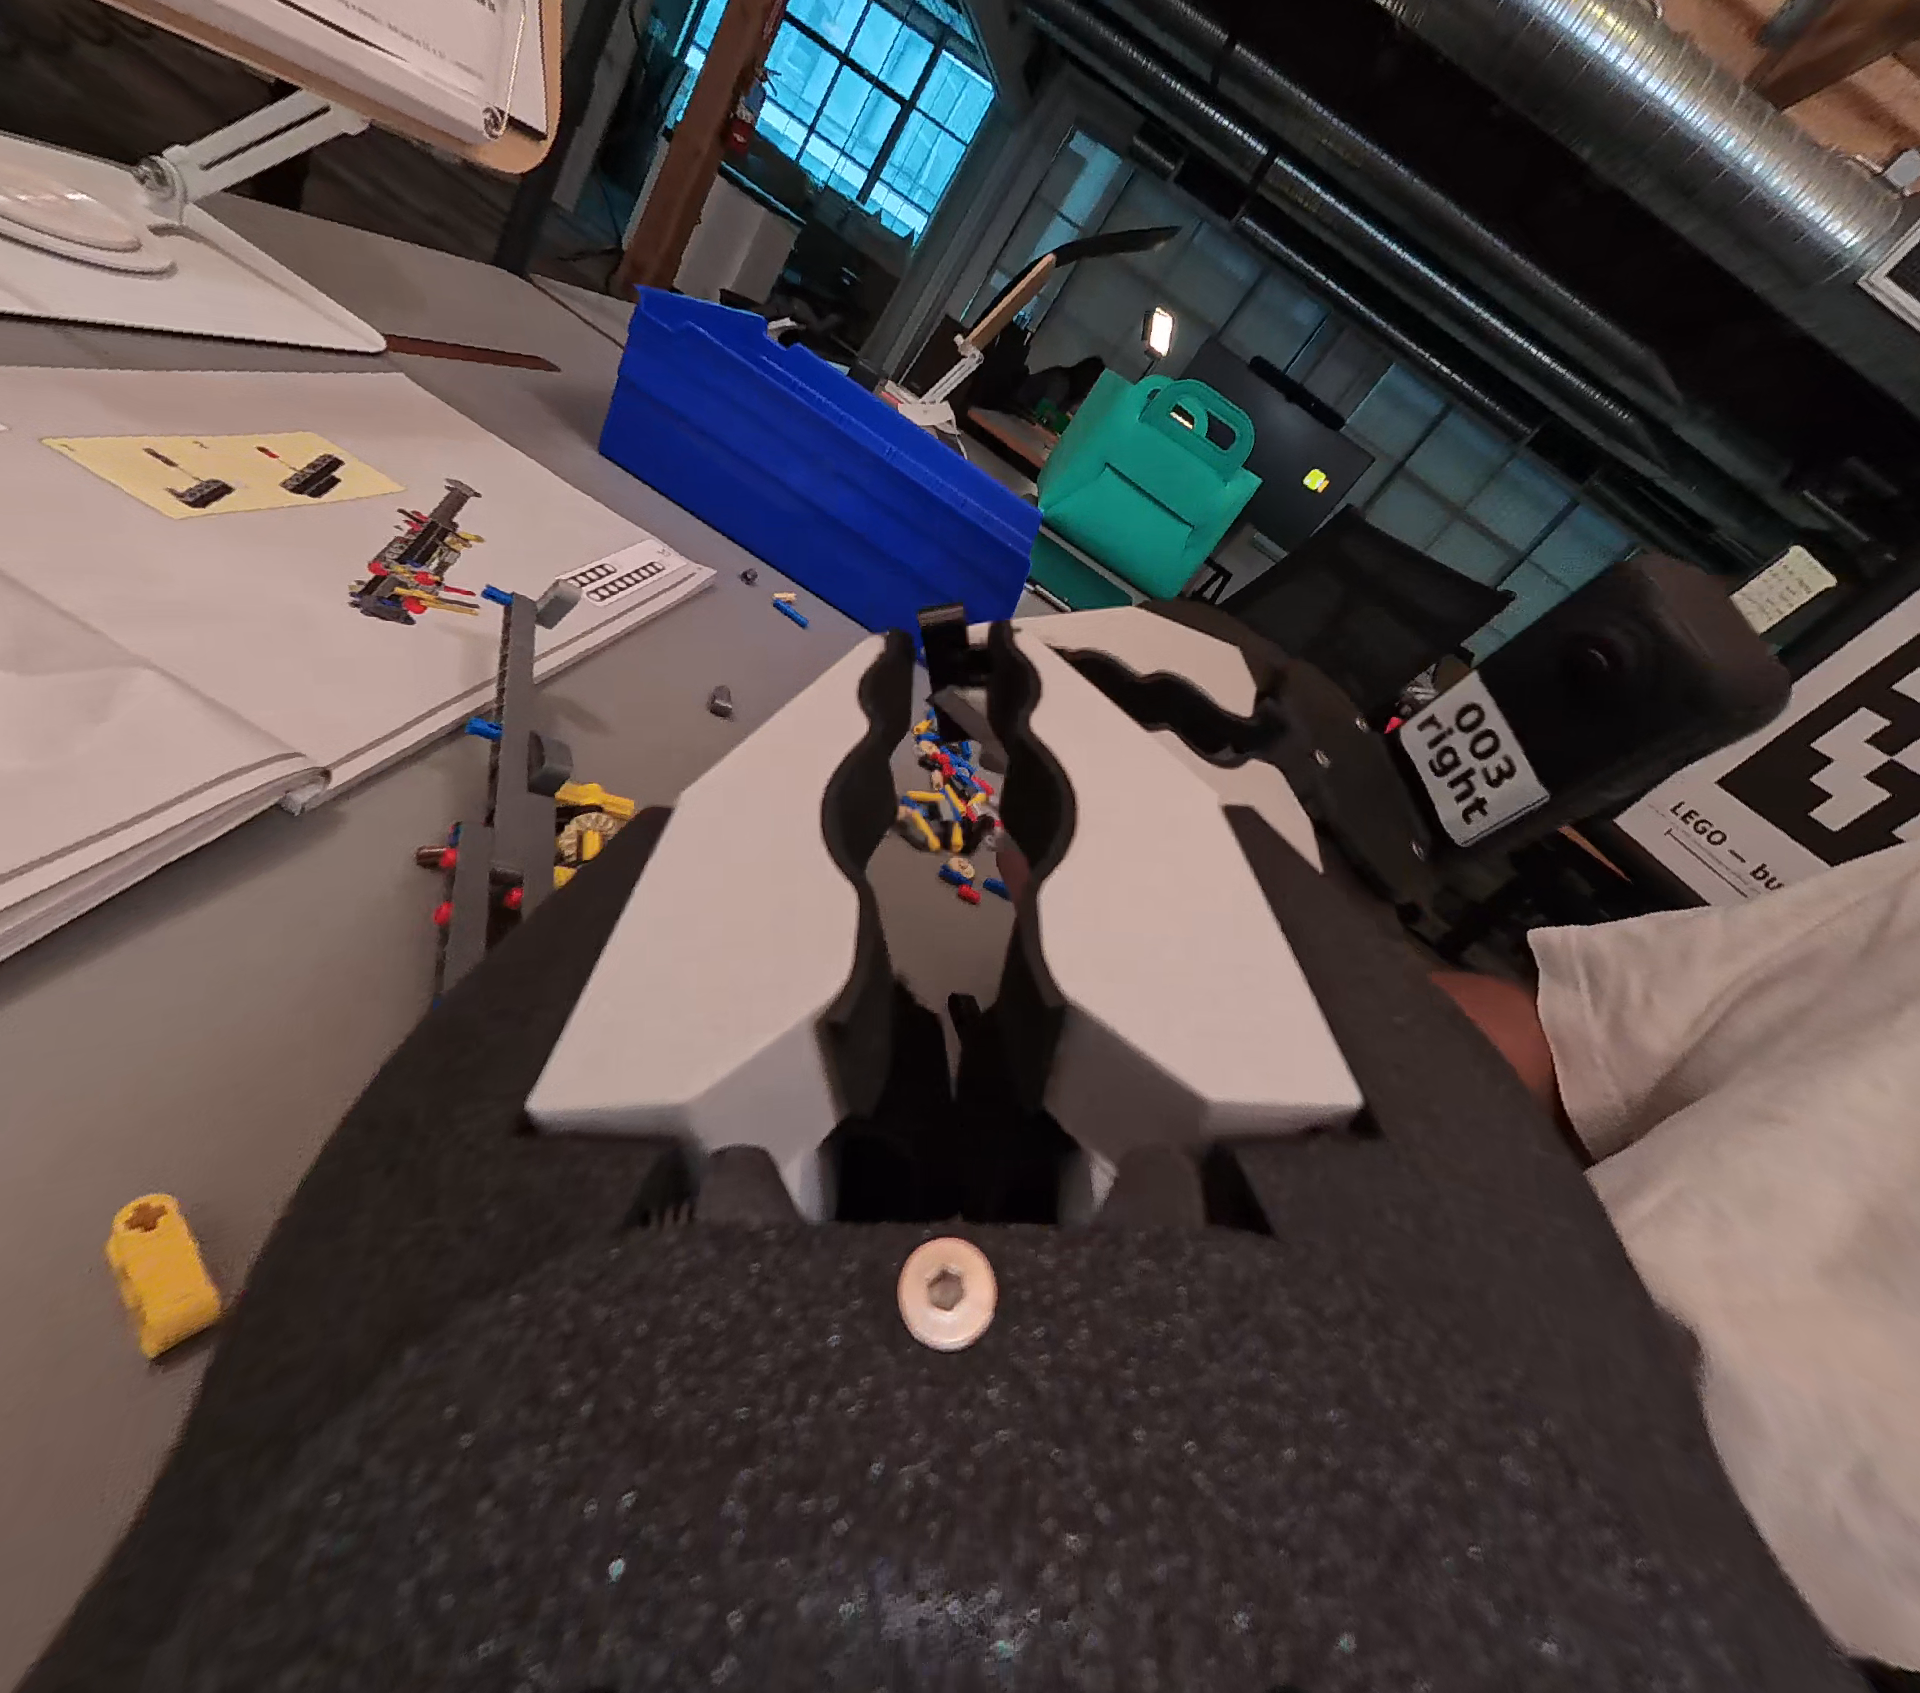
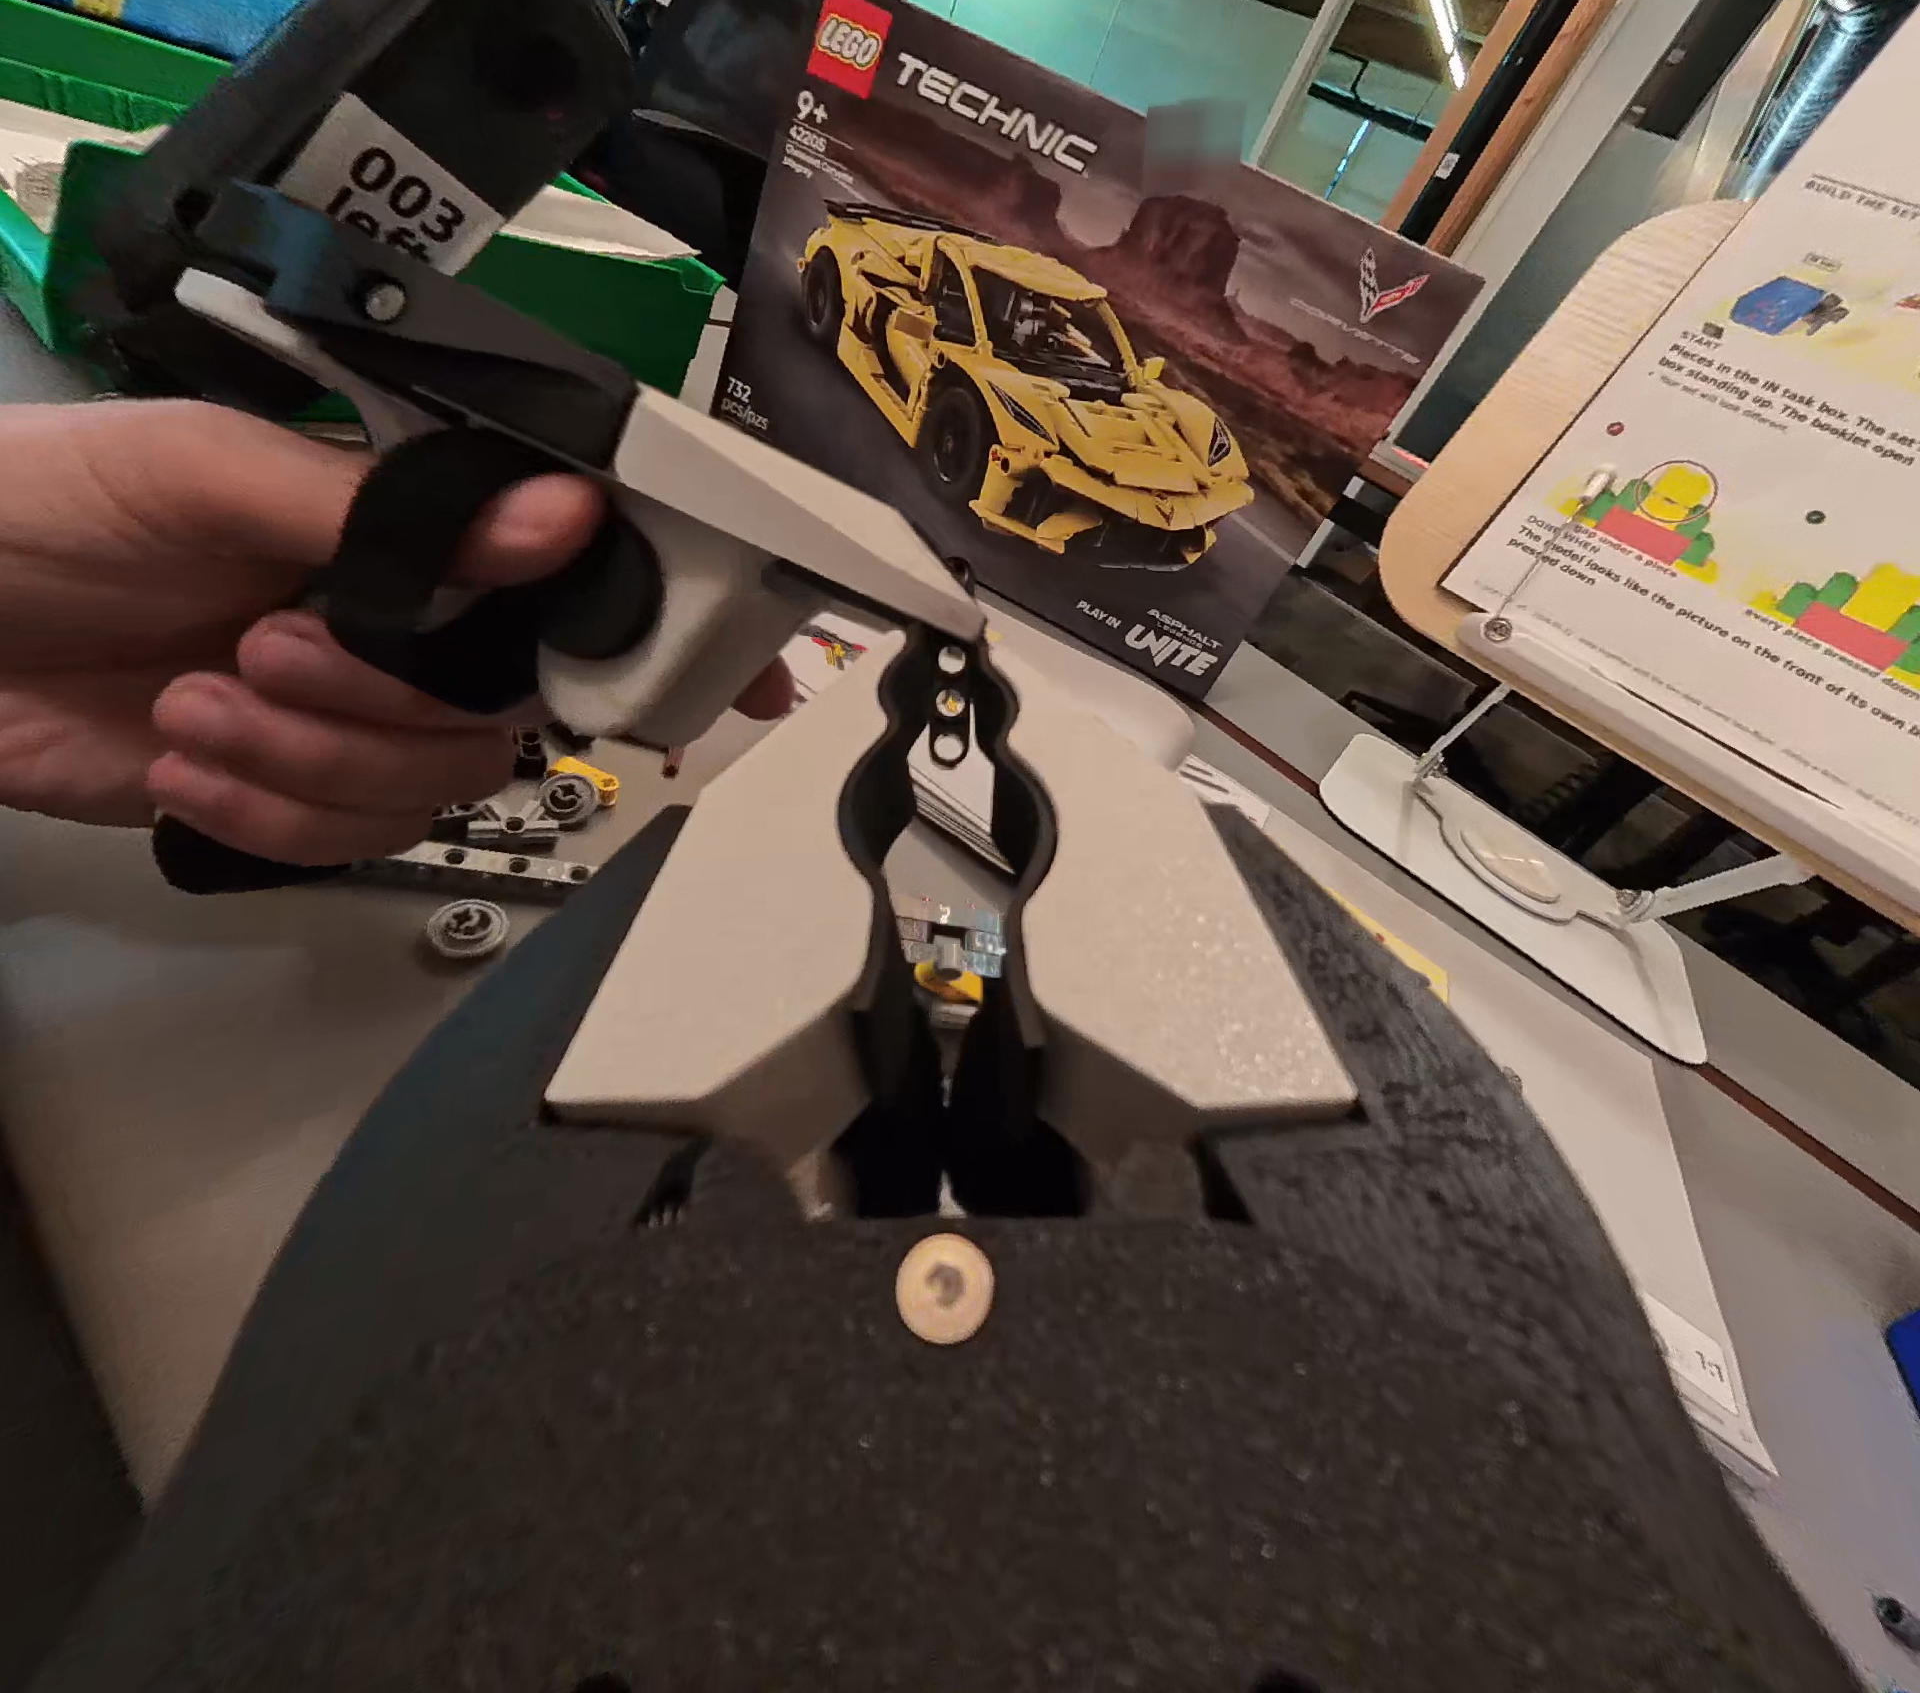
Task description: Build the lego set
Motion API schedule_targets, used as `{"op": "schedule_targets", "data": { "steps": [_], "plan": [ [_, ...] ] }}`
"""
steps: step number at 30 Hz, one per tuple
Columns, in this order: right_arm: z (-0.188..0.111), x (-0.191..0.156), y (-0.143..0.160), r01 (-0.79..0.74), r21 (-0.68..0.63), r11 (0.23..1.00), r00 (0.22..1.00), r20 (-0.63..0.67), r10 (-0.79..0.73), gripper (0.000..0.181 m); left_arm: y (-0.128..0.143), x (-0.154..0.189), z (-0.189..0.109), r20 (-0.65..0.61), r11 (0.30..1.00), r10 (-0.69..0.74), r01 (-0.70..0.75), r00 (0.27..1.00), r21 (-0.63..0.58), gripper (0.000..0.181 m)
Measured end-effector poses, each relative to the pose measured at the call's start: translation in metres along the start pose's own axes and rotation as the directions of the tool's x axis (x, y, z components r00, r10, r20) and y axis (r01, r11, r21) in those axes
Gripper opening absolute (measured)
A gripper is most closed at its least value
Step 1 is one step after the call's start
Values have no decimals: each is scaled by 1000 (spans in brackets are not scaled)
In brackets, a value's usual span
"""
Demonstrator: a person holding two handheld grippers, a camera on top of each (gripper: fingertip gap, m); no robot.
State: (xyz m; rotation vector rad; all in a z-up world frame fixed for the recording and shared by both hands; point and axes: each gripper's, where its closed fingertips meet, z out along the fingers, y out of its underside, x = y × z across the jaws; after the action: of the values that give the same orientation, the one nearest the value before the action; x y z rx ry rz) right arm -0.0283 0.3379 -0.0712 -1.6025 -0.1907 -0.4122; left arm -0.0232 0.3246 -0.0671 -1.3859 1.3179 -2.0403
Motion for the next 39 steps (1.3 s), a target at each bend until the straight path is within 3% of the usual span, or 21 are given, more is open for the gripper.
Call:
{"op": "schedule_targets", "data": {
  "steps": [5, 7, 10, 16, 22, 28, 31, 33, 35, 36, 39],
  "plan": [
    [3, -4, 5, -40, -16, 999, 999, 32, 40, 8, 0, -4, -3, -3, 1000, -5, 5, 1000, -11, 7],
    [6, -6, 18, -60, -74, 995, 996, 54, 65, 24, -5, -3, -7, -35, 999, -39, 40, 999, 9, 6],
    [6, -7, 13, -60, -61, 996, 996, 59, 63, 7, 2, 2, -4, -57, 999, -39, 38, 998, -21, 7],
    [6, -4, 12, -124, -81, 989, 991, 41, 128, 6, -1, 2, 0, 14, 998, 65, -65, 998, 4, 7],
    [10, -5, 5, -318, -48, 947, 948, 16, 319, 7, -8, 3, 1, 40, 993, 98, -100, 994, 57, 8],
    [13, -9, 8, -273, -73, 959, 961, 23, 275, 7, -6, -1, -4, 83, 986, 163, -166, 983, 21, 7],
    [-2, 3, 21, -287, -156, 945, 948, 96, 303, 19, -8, -18, -16, 221, 956, 291, -291, 931, -34, 7],
    [-26, 31, 37, -278, -242, 930, 937, 143, 318, 13, -7, -29, -25, 299, 913, 407, -389, 863, -120, 7],
    [-57, 30, 71, -193, -445, 875, 881, 313, 354, 26, -2, -33, -25, 310, 888, 459, -425, 833, -173, 7],
    [-69, 33, 94, -106, -524, 845, 887, 335, 319, 33, 0, -32, -22, 298, 891, 454, -417, 840, -180, 7],
    [-89, 22, 125, 32, -574, 818, 843, 456, 286, 28, 7, -27, -15, 267, 887, 459, -418, 848, -196, 7]
  ]
}}
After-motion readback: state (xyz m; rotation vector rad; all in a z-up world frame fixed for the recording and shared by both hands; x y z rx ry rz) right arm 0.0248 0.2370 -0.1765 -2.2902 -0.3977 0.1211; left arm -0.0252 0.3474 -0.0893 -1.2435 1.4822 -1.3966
